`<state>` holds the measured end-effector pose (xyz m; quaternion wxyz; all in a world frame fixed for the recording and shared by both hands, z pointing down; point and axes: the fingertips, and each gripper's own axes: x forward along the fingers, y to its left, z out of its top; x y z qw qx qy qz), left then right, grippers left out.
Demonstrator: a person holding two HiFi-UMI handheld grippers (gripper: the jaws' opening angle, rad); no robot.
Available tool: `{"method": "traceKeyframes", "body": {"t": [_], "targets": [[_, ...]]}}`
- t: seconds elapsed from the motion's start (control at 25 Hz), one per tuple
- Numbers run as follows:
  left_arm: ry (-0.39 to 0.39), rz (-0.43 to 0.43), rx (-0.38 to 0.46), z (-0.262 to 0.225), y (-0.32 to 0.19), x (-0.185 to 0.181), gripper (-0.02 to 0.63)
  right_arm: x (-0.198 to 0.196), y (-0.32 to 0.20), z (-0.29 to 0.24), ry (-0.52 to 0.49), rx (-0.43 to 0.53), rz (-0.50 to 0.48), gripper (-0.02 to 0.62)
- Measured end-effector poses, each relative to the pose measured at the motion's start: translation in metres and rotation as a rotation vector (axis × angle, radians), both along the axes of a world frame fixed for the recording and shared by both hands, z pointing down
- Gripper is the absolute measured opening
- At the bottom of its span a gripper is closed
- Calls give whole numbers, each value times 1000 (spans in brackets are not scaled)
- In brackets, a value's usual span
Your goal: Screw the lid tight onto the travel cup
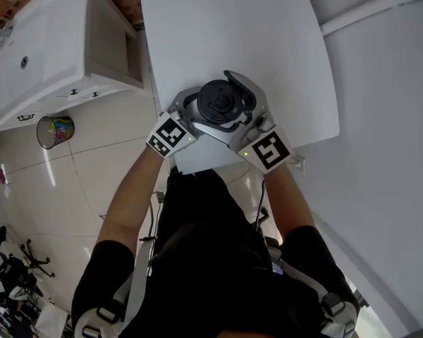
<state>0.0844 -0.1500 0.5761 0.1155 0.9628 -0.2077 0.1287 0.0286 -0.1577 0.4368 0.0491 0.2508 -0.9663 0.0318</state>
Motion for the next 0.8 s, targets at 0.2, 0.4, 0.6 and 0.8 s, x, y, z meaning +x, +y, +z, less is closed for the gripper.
{"method": "traceKeyframes", "body": {"t": [0.2,0.4,0.6,0.8], "targets": [[1,-1,-1,0,0,0,374,5,-2,-4,-24,12,100,485],[0,-2,0,0,1,0,374,14,0,-6,-33,40,247,469],[0,-1,0,1,1,0,374,20,1,-4,-57,24,341,459],[2,-2,3,1,0,0,376,22,2,-3,-53,18,372,453]]}}
